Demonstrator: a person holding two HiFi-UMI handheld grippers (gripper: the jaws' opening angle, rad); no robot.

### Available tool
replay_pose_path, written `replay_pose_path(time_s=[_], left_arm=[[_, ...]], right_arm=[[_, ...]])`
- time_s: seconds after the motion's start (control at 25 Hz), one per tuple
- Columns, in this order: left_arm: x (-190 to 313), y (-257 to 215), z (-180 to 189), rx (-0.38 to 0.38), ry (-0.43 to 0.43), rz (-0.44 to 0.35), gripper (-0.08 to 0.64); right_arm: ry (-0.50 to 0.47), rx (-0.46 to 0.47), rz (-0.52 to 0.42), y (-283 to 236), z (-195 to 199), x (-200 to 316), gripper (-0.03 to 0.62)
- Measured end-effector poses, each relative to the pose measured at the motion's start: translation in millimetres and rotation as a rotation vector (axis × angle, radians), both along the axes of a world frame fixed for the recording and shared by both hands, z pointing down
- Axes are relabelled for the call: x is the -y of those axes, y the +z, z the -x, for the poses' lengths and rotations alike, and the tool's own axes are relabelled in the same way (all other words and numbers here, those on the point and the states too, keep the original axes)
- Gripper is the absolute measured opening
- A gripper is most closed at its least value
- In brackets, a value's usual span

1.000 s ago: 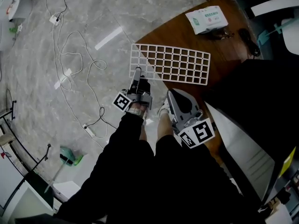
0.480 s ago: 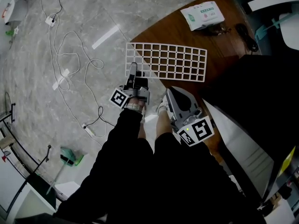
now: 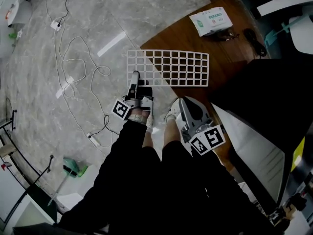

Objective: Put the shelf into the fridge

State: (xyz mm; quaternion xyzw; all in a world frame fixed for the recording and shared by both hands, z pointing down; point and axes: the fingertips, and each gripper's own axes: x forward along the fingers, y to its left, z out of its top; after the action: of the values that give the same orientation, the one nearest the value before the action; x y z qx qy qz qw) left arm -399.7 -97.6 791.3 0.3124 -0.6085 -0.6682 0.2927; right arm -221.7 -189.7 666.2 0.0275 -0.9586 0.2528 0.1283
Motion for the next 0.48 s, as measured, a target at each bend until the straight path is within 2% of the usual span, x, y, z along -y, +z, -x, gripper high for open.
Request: replay_pose_path(time_s=[0.12,0.24,0.36,0.48], left_arm=[[-15.0,-18.2,5.1,0.003,-0.012,-0.014,0.037],[-32.9,-39.7,3.6,-0.003,-0.037,-0.027,0.037],[-67.8,-59.2,19.7,-0.016,-0.074,-0.05,0.037],[-96.6,-85.4,26.8,-0.017,-0.096,-0.064,0.037]], right_arm=[[0.036,-0.006,0.044,-3.5,-7.1,-3.7,0.006],[0.096,-0.017,0.137,-4.8,-21.0,-0.8,0.008],[0.17,-0.016,0.234,-4.1,-18.8,-11.6,0.01],[0.233,-0.001,0.343,-7.8,-21.0,-20.1,0.087]])
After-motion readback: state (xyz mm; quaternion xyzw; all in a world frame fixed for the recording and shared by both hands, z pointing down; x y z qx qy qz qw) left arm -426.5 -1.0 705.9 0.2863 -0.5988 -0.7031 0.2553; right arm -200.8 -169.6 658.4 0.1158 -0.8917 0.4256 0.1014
